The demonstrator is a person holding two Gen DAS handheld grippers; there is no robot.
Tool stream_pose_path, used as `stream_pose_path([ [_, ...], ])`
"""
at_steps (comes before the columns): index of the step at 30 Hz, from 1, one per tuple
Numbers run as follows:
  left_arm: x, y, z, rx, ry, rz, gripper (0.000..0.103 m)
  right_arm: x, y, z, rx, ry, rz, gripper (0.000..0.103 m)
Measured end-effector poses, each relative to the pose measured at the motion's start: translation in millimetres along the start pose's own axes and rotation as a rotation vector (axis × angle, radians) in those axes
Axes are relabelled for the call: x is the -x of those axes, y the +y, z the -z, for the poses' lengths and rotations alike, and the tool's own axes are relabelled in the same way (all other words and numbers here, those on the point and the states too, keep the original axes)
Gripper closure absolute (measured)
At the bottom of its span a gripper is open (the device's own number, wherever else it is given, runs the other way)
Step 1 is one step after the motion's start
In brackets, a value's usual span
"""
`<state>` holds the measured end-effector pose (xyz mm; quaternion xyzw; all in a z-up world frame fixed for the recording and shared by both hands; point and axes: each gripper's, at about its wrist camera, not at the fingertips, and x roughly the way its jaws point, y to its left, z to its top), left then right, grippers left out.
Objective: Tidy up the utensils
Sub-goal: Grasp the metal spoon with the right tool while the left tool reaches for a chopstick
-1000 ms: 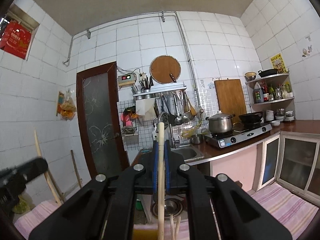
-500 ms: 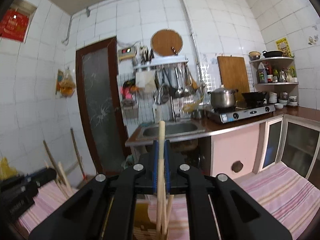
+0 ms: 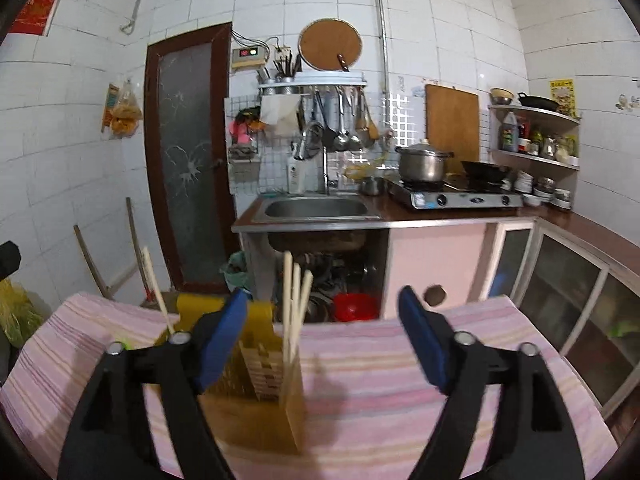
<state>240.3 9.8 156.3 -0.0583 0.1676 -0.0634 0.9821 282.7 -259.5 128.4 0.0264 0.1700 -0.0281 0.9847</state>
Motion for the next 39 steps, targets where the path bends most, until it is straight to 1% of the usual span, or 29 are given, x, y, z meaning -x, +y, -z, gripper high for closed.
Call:
stream_pose_path([
  [2, 9, 5, 10, 0.003, 0.028, 0.0, 0.005, 18, -2, 8, 0.012, 0.005, 0.024, 0.017],
  [5, 20, 15, 34, 0.006, 0.075, -0.016, 0.005, 39, -3, 23, 0.015, 0.023, 0.037, 0.013],
  [10, 21, 29, 72, -0.006, 0.157, -0.054, 0.005, 58, -1, 58, 0.01, 0.092, 0.027, 0.013],
  [14, 16, 40, 108, -0.032, 0.242, -0.07, 0.005, 61, 2, 86, 0.002, 0.151, 0.021, 0.012],
  [17, 9, 50, 138, -0.055, 0.329, -0.065, 0.005, 57, 4, 110, -0.016, 0.209, 0.022, 0.012],
  [21, 1, 62, 164, -0.059, 0.391, -0.083, 0.005, 52, 10, 137, -0.029, 0.261, 0.028, 0.012],
  [23, -6, 71, 174, -0.041, 0.422, -0.09, 0.005, 50, 16, 147, -0.022, 0.29, 0.032, 0.012],
  [27, -16, 84, 184, 0.022, 0.451, -0.111, 0.005, 49, 32, 165, 0.011, 0.331, 0.039, 0.012],
  [30, -20, 87, 190, 0.031, 0.469, -0.129, 0.005, 46, 41, 174, 0.027, 0.364, 0.053, 0.012],
  [33, -23, 86, 192, 0.021, 0.486, -0.128, 0.005, 42, 47, 177, 0.006, 0.39, 0.064, 0.012],
  [36, -24, 82, 190, -0.002, 0.484, -0.134, 0.005, 38, 58, 174, -0.007, 0.406, 0.062, 0.012],
  [39, -25, 82, 186, -0.028, 0.494, -0.156, 0.005, 31, 73, 169, 0.003, 0.417, 0.062, 0.013],
])
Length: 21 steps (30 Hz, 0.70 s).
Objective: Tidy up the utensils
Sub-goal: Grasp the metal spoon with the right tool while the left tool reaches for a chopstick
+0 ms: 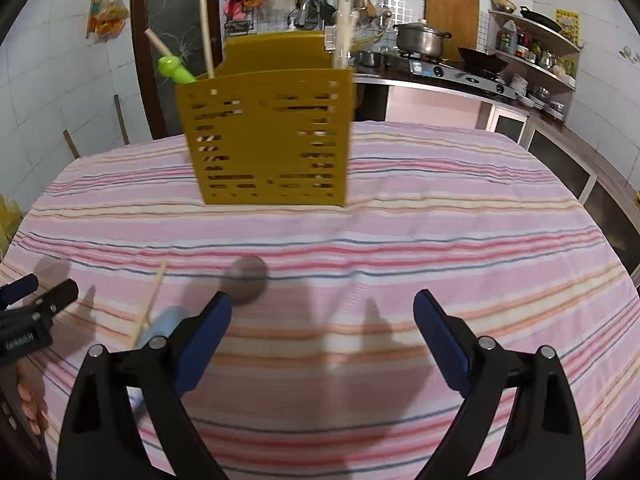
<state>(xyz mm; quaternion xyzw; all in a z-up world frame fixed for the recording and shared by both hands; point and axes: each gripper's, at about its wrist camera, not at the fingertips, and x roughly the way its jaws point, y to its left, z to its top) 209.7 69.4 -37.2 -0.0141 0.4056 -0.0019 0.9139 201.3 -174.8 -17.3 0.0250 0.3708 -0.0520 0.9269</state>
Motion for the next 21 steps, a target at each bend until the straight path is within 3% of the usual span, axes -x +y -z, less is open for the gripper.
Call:
stream_pose_path([
  [4, 6, 3, -2, -0.011, -0.026, -0.029, 0.005, -15, 23, -10, 0.02, 0.045, 0.05, 0.013],
  [12, -6, 11, -3, 0.016, 0.031, -0.02, 0.005, -43, 54, -23, 0.029, 0.169, 0.138, 0.015],
  [14, -9, 16, -1, 0.034, 0.043, -0.012, 0.005, -47, 57, -24, 0.024, 0.189, 0.149, 0.032],
  [21, -9, 19, 1, 0.058, 0.043, 0.007, 0.005, -50, 65, -22, -0.017, 0.225, 0.129, 0.048],
])
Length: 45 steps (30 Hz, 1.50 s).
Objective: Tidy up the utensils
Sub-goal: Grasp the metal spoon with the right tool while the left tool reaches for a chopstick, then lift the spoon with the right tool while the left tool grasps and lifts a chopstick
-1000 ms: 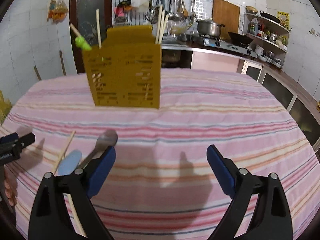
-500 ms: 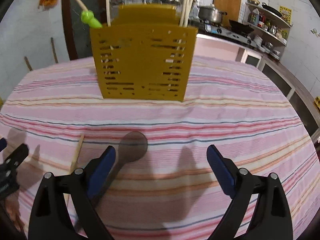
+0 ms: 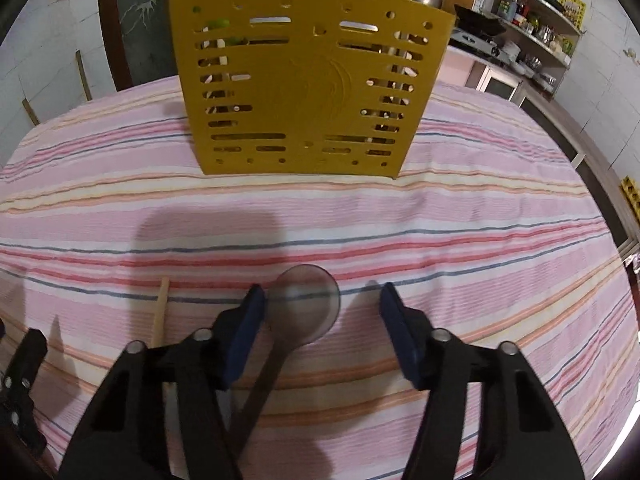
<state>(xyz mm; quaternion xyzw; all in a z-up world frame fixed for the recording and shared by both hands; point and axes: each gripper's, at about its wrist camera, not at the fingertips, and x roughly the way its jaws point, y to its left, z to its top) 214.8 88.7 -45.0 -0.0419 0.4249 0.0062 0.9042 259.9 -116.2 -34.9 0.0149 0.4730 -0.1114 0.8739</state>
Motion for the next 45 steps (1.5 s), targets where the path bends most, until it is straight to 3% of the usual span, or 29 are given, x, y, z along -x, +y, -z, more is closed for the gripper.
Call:
stream_pose_path([
  [5, -2, -7, 5, -0.035, 0.009, -0.003, 0.005, -2, 1, -6, -0.016, 0.0, -0.046, 0.067],
  [17, -1, -14, -3, 0.025, 0.036, 0.052, 0.006, 12, -51, -6, 0.021, -0.052, -0.197, 0.067],
  [28, -8, -83, -11, -0.074, 0.056, 0.074, 0.009, 5, -105, -6, 0.103, -0.061, -0.183, 0.067],
  [35, -27, -109, -12, -0.098, 0.119, 0.073, 0.037, -5, -119, 1, 0.074, -0.062, -0.207, 0.067],
  [38, -27, -114, -7, -0.115, 0.102, 0.044, 0.043, -8, -120, 5, 0.071, -0.06, -0.213, 0.067],
  [42, -25, -119, -5, -0.128, 0.094, 0.046, 0.063, -12, -121, 9, 0.059, -0.062, -0.218, 0.067],
  [45, -24, -121, -4, -0.115, 0.1, 0.062, 0.071, -12, -121, 10, 0.061, -0.068, -0.221, 0.067],
])
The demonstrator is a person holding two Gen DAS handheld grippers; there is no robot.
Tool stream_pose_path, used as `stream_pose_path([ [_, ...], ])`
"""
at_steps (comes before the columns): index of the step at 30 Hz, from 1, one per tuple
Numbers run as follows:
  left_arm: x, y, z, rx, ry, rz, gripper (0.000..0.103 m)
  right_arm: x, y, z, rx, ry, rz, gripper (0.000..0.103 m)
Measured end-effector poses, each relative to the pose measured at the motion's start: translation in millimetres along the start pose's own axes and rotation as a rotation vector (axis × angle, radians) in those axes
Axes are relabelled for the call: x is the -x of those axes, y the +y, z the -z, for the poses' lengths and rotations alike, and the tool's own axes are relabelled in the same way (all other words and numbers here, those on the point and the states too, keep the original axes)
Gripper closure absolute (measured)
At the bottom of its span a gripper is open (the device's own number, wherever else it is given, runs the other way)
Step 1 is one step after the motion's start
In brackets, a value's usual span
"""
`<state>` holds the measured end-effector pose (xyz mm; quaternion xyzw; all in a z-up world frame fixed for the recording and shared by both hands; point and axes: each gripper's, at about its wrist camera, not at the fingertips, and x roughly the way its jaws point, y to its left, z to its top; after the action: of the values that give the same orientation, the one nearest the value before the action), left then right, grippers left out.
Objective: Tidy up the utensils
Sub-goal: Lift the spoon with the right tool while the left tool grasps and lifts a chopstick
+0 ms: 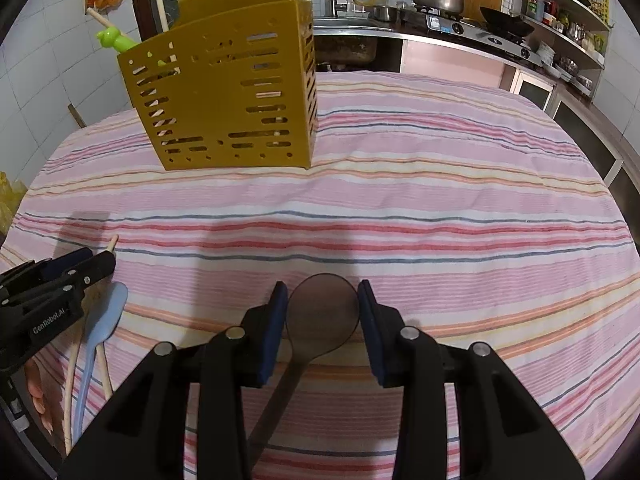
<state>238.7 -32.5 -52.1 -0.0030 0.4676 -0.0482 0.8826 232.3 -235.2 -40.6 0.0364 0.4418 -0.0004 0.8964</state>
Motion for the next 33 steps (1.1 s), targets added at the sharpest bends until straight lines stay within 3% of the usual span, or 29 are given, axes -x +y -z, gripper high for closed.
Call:
stream_pose_path([
  [7, 3, -3, 3, -0.004, -0.009, 0.002, 0.097, 9, 1, -2, 0.003, -0.035, -0.013, 0.067],
  [18, 13, 8, -1, 0.021, -0.055, 0.033, 0.098, 19, 5, -8, 0.009, -0.089, -0.008, 0.067],
  [33, 81, 24, -14, 0.054, -0.264, 0.07, 0.098, 44, 9, -20, 0.027, -0.203, 0.011, 0.067],
])
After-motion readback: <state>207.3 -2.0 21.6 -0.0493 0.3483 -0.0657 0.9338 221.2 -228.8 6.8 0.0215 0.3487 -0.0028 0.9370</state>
